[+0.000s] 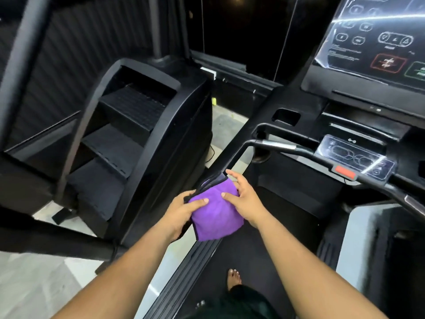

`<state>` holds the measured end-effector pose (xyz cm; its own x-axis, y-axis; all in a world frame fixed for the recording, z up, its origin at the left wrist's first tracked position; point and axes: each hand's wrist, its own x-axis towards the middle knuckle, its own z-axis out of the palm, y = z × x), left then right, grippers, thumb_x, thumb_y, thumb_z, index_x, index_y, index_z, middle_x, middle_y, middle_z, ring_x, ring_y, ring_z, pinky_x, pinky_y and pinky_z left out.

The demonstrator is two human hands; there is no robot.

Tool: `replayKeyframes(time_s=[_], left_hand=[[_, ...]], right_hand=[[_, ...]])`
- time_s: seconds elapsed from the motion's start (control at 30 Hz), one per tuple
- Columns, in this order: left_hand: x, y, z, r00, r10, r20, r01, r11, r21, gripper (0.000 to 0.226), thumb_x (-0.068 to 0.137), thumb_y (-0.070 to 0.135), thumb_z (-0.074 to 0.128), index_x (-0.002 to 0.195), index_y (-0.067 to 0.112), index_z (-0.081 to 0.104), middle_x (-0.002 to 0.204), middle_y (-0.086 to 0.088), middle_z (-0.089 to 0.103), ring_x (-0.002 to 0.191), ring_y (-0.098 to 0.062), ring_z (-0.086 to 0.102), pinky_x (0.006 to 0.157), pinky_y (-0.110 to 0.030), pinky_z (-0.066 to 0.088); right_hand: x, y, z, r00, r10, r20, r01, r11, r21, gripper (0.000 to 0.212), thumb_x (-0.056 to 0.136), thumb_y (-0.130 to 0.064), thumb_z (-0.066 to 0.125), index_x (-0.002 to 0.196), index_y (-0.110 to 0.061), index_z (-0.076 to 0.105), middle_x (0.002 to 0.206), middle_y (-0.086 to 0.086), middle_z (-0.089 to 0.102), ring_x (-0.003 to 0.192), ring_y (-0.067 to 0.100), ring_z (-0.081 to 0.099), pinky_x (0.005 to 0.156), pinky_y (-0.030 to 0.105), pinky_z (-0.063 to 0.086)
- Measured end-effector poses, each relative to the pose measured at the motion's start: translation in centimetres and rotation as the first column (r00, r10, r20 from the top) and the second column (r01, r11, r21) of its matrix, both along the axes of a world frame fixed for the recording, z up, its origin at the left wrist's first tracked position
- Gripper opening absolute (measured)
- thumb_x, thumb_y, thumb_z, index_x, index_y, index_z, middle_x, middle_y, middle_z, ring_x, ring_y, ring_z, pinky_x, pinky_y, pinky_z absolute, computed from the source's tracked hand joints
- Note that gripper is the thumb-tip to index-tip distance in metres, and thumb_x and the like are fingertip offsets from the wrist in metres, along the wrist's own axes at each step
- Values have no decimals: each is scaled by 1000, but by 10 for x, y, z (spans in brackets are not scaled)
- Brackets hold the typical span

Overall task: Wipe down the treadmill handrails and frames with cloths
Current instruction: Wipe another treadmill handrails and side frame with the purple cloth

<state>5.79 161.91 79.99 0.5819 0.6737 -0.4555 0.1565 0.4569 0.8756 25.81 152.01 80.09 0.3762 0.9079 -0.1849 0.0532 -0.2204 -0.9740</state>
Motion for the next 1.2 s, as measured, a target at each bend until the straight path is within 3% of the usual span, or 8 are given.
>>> replayKeyframes(time_s=[0.17,0.33,0.47,0.6,0.77,1.07,1.13,1.2], left_hand=[[-27,0,-9,879,22,-476,273,794,542,40,77,63,76,77,25,62,72,11,67,72,-11,64,69,-34,50],[-44,14,-35,665,184,-724,401,730,553,46,90,72,53,87,26,51,103,4,59,104,-25,55,90,-48,47],[-56,22,-59,806,88,-585,219,874,434,35,97,54,53,91,20,54,98,-2,57,101,-29,58,96,-59,46],[-64,24,-67,932,17,-361,87,959,271,31,94,39,41,103,21,64,113,-15,65,113,-37,60,105,-64,43],[-51,35,-76,925,-109,-363,288,826,485,56,97,37,37,151,30,45,152,8,50,144,-16,44,120,-49,34],[-57,25,-97,934,-117,-338,322,684,654,65,100,43,33,162,23,24,166,15,25,154,-5,25,126,-42,24],[-50,29,-98,907,-141,-397,386,656,649,68,100,47,32,163,22,22,166,13,23,154,-4,22,127,-45,23],[-45,30,-100,859,-174,-482,481,600,640,69,100,52,30,164,26,18,168,15,20,155,-1,16,127,-48,20]], right_hand=[[-31,17,-16,957,-54,286,70,997,-45,58,91,-17,74,133,-48,48,116,-13,64,109,6,63,100,40,55],[-71,66,-46,788,-234,570,281,960,6,56,95,-33,68,146,-29,44,146,-4,46,137,19,43,117,48,36],[-144,65,-95,936,-264,234,302,942,-146,86,98,-59,52,164,-34,2,172,-3,-8,158,14,-1,126,39,11],[-167,64,-119,923,-364,122,372,927,-45,93,95,-66,48,157,-45,-18,171,-13,-16,153,-4,-15,117,10,-3],[-148,87,-116,832,-548,-90,549,836,-21,83,98,-50,52,163,-36,1,172,-12,-1,156,-2,-1,126,24,6],[-216,65,-136,568,-656,-497,652,728,-215,72,95,-63,47,151,-18,46,149,-1,56,139,11,50,122,36,34],[-186,75,-148,513,-657,-552,666,711,-228,59,101,-57,47,142,-15,56,137,1,66,129,14,59,113,33,42],[-161,86,-158,280,-602,-747,588,723,-362,52,104,-57,44,111,-14,73,104,4,76,97,19,72,85,32,56]])
